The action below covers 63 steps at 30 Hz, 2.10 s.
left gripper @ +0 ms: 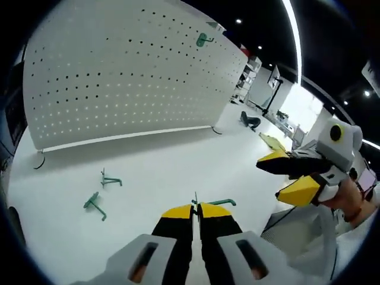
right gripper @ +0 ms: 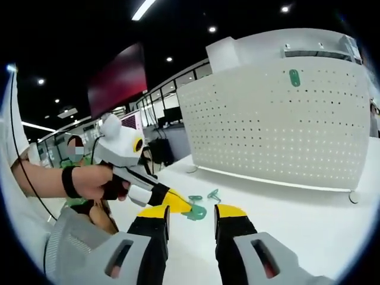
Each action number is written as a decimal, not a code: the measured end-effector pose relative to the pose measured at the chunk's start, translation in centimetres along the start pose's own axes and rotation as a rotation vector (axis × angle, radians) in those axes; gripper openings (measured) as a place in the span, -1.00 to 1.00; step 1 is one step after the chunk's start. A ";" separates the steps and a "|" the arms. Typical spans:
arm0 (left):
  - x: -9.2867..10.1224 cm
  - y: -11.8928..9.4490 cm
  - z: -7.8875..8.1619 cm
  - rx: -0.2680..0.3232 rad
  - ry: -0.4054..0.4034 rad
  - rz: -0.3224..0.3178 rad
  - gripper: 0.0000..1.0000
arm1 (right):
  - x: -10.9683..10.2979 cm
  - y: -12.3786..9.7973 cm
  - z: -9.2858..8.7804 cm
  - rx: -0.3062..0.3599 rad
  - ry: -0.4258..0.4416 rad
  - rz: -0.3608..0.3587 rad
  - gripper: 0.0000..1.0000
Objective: Insert the hook assembly into the mounting plate slot until the hook locks in place.
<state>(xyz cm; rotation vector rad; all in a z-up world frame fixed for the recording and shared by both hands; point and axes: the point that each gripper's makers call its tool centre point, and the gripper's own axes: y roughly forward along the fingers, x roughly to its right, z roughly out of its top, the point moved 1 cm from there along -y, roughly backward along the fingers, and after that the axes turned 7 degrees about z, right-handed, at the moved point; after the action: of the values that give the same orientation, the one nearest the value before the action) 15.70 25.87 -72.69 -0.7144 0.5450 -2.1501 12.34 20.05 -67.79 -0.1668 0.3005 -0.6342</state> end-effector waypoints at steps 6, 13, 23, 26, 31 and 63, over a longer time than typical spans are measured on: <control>0.9 -0.7 0.4 0.008 -0.019 -0.027 -0.94 | -0.4 0.1 -0.1 -0.011 -0.016 0.018 -0.55; 1.6 -1.3 0.6 0.005 -0.074 -0.065 -0.94 | -0.6 0.4 -0.5 -0.034 -0.025 0.032 -0.58; 2.5 -2.1 0.4 -0.028 -0.091 -0.102 -0.94 | -1.3 0.8 -0.7 -0.059 -0.068 0.072 -0.76; 2.6 -2.2 0.6 -0.043 -0.089 -0.115 -0.94 | -1.8 1.0 -0.8 -0.072 -0.100 0.089 -0.81; 2.5 -2.3 0.5 -0.079 -0.076 -0.123 -0.94 | -2.1 1.1 -0.7 -0.086 -0.131 0.109 -0.85; 3.2 -1.9 -2.4 -0.364 -0.101 -0.185 -0.94 | -3.1 1.7 -3.7 -0.330 -0.434 0.136 -0.95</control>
<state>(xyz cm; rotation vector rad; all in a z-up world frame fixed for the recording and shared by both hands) 11.47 24.83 -72.38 -1.1033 0.8573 -2.1917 9.76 23.04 -71.02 -0.5870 -0.0059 -0.3961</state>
